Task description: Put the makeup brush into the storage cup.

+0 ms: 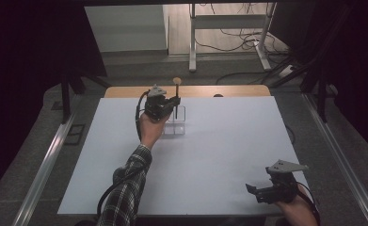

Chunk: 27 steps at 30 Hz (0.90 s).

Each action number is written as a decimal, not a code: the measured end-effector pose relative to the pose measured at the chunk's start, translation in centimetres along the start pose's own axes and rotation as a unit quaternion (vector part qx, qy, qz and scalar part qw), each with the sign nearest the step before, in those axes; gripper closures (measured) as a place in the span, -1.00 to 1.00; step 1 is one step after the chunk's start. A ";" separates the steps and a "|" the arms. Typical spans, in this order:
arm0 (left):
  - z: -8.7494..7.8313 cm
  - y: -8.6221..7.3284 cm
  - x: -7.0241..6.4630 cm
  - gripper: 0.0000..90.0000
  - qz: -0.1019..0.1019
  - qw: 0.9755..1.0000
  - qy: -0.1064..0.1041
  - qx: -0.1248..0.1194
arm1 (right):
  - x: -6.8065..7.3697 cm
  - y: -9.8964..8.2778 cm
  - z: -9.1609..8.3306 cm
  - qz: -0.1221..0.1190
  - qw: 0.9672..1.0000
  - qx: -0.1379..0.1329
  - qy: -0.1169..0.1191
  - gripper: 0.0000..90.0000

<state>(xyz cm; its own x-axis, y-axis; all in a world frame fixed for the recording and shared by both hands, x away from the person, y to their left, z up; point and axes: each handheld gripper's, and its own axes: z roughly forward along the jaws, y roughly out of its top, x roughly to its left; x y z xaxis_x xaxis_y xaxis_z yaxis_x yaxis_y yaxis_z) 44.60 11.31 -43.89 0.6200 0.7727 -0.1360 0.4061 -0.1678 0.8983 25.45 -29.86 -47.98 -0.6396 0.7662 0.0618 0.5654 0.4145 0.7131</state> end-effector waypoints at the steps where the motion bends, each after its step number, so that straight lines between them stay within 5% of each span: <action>1: 0.1 -0.1 0.0 0.85 -0.001 1.000 -0.001 0.001 | 0.0 0.0 0.0 0.000 1.000 0.000 0.000 -1.00; 27: 1.5 -2.2 -0.3 0.84 0.001 1.000 0.000 0.029 | 0.2 0.0 0.2 -0.006 1.000 0.008 0.004 -1.00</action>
<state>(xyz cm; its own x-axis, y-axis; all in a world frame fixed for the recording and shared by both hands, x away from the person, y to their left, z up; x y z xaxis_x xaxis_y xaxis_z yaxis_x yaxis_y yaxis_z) 44.54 10.48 -46.49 0.6209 0.7725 -0.1335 0.4432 -0.2054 0.8726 25.45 -29.63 -48.06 -0.6506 0.7572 0.0583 0.5660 0.4323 0.7019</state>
